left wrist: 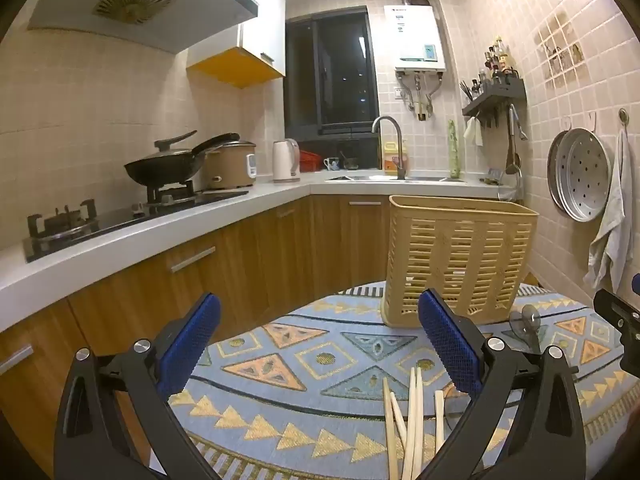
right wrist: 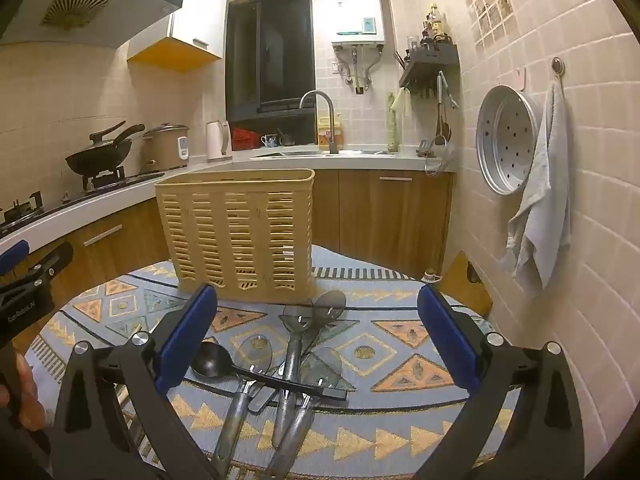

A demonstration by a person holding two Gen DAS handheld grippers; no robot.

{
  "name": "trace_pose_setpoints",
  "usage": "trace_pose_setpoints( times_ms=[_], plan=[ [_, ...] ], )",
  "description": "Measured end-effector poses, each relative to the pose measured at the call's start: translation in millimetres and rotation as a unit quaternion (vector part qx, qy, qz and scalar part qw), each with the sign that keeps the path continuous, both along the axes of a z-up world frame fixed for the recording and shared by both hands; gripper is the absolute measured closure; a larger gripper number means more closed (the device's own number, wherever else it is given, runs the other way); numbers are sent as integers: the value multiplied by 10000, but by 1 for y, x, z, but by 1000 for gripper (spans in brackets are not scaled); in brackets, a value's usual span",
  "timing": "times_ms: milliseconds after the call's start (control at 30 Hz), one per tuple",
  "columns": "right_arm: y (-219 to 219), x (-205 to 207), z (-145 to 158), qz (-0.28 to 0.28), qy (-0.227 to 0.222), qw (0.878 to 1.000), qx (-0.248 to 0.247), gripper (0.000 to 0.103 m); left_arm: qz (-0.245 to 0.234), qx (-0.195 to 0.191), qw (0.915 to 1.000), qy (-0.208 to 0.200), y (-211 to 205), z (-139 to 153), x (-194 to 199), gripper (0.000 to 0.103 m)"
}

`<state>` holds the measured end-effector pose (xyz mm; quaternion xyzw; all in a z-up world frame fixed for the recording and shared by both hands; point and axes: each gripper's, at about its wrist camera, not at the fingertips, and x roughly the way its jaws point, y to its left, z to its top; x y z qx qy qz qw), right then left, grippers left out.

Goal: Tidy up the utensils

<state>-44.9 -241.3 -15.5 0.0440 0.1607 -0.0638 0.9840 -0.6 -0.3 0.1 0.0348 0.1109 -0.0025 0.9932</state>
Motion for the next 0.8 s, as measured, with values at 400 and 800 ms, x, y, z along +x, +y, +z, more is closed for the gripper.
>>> trace_pose_setpoints(
  times_ms=[400, 800],
  plan=[
    [4, 1, -3, 2, 40, 10000, -45, 7, 35, 12, 10000, -13, 0, 1, -4, 7],
    [3, 1, 0, -2, 5, 9999, -116, 7, 11, 29, 10000, -50, -2, 1, -3, 7]
  ],
)
